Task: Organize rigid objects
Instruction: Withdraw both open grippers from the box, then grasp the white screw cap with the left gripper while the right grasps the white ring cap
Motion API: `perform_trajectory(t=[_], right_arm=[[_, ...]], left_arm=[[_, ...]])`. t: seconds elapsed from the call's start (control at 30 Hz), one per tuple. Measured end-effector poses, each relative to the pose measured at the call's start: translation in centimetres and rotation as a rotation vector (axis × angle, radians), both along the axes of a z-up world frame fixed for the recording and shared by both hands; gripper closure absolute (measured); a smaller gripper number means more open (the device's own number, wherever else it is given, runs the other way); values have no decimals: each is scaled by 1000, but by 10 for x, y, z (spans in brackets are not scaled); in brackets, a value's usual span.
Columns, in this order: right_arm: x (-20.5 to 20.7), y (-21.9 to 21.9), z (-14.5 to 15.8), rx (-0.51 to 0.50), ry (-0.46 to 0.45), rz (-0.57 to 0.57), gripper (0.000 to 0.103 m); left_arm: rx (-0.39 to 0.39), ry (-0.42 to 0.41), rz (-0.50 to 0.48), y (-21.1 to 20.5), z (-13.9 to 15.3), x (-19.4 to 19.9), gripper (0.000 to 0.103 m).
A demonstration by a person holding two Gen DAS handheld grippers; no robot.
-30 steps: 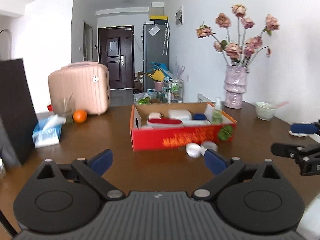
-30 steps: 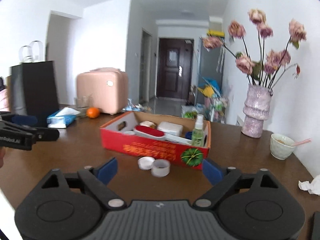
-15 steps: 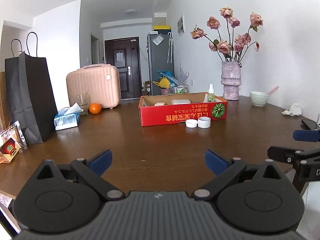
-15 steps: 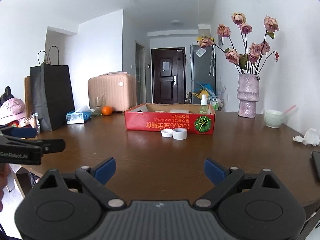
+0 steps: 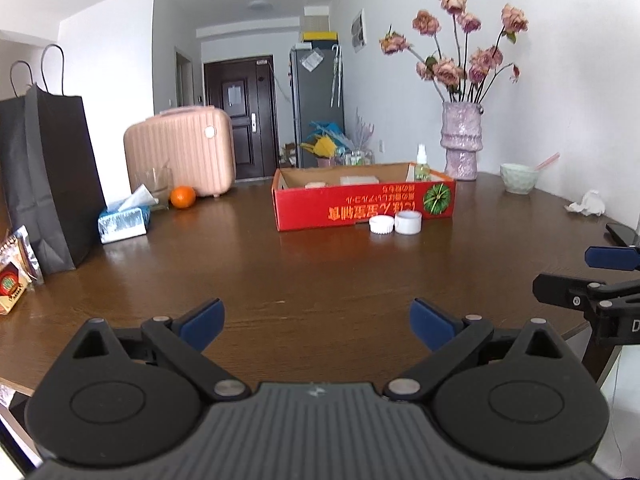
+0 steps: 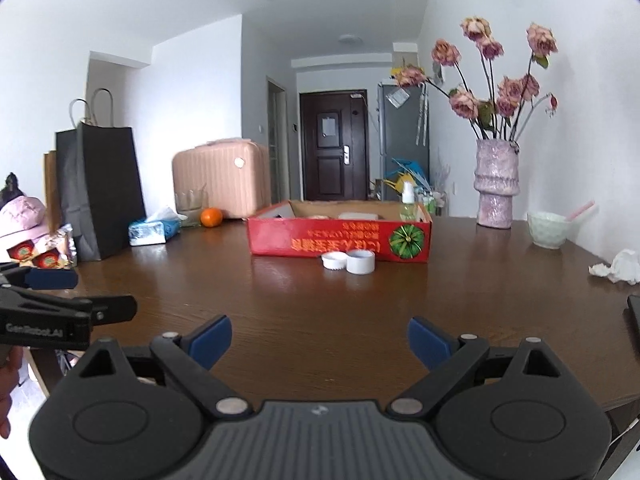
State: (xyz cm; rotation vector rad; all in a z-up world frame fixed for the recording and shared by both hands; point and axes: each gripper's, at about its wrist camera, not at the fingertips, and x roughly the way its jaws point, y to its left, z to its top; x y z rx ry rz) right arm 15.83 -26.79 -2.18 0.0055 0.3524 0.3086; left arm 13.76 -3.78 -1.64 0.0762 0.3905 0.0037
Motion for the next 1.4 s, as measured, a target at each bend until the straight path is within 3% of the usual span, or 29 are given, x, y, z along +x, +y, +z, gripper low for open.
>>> perform_trajectory(t=[0.27,0.37,0.43,0.53,0.63,0.73,0.77,0.8,0.83,1.0,1.13,1.2,1.23,1.4], right_arm=[[69,-9,-7,13,98,-87,10],[115,-5,-7,-28,142,-43,10],[152,2,-8,-72,176,-18,16],[208,13,-8,-73,236,59,20],[261,26,-8,-78,250,87,21],[304,33,-16,-47,242,88,22],[314,33,-19,-44,261,85,27],[322,34,-22,-44,284,91,48],[327,31,-26,-41,303,105,63],[325,-2,-31,15,284,74,61],[323,-34,-35,54,271,-11,61],[323,-43,-36,111,271,-13,61],[323,-45,-36,129,268,-13,61],[323,-45,-35,142,257,7,61]], left_arm=[[-6,62,17,5,-8,60,2],[-13,91,42,10,-7,94,2],[0,115,64,13,-5,121,2],[26,117,84,16,-2,149,2],[59,129,85,18,-4,174,2],[43,156,86,22,-5,199,2],[31,168,84,22,-5,208,2],[22,182,79,21,-6,217,2],[14,190,68,19,-6,225,2],[-23,241,-59,-10,-14,278,4],[-21,251,-131,-39,-20,321,23],[-26,270,-128,-44,-26,337,40],[-25,284,-119,-46,-30,342,63],[-2,272,-125,-45,-37,337,63]])
